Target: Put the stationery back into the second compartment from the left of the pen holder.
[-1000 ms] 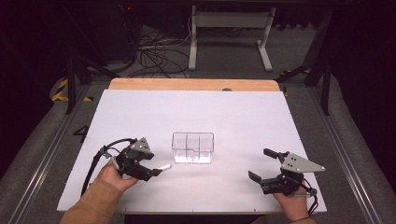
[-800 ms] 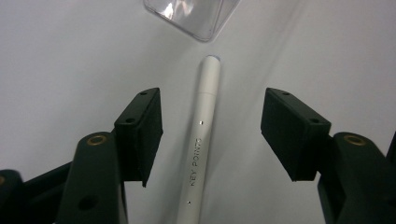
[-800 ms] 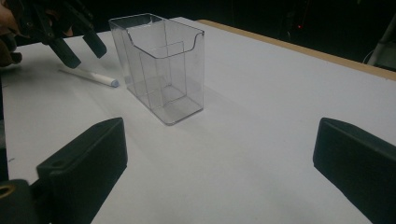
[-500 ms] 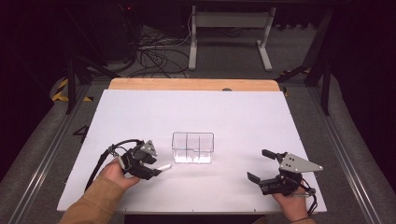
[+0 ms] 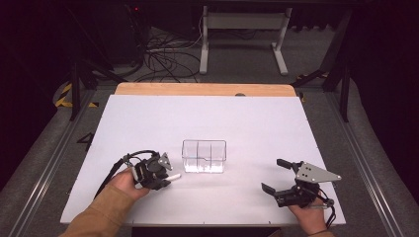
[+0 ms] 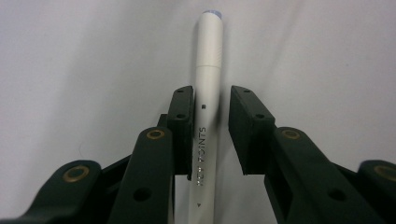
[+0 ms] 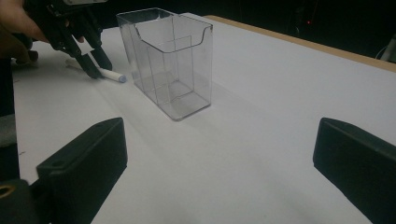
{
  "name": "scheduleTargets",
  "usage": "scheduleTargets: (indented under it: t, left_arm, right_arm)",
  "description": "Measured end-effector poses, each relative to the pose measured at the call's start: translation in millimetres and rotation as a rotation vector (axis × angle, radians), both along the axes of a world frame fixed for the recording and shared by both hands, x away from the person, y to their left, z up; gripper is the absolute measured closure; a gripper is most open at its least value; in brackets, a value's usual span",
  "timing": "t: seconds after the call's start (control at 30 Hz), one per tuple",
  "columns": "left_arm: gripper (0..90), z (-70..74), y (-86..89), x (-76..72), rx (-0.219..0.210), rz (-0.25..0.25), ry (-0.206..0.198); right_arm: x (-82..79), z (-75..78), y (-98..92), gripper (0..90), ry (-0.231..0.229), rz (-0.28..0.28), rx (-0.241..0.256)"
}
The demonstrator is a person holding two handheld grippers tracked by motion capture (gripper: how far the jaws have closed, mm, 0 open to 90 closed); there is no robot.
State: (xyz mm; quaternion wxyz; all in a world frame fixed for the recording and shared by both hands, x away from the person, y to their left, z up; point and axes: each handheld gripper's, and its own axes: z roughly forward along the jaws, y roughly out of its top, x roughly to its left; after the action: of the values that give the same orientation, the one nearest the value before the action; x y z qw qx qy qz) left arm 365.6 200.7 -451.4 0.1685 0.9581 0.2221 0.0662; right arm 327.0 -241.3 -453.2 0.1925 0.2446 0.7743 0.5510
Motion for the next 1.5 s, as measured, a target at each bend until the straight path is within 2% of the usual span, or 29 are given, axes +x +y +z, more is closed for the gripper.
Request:
scheduleTargets:
  t: [0.3, 0.57, 0.7, 0.87, 1.0, 1.3, 1.5]
  left_arm:
    - [78.4, 0.6, -3.4, 0.7, 0.025, -0.029, 0.003]
    - [78.9, 1.6, -5.6, -1.1, 0.039, -0.030, -0.003]
    - [78.9, 5.9, -6.0, -3.7, 0.027, -0.040, -0.014]
    - [79.0, 18.1, -3.4, -10.1, -0.025, -0.045, -0.028]
    - [79.0, 31.1, 0.0, -16.4, -0.067, -0.066, -0.056]
    - [78.9, 57.0, 10.7, -28.7, -0.226, -0.072, -0.109]
    - [78.9, 67.1, 16.5, -30.6, -0.337, -0.071, -0.137]
  right_arm:
    - [0.3, -0.9, 0.3, 3.3, 0.009, 0.005, -0.002]
    - [1.1, -1.7, 0.5, 3.3, 0.014, 0.007, -0.007]
    - [1.0, -1.8, 0.7, 3.3, 0.013, 0.008, -0.007]
    - [0.9, -1.7, 0.5, 3.3, 0.012, 0.007, -0.007]
    - [0.7, -1.6, 0.5, 3.3, 0.011, 0.007, -0.006]
    - [0.6, -1.7, 0.7, 3.3, 0.012, 0.007, 0.000]
    - [0.1, -2.7, 1.0, 3.3, 0.017, 0.007, 0.000]
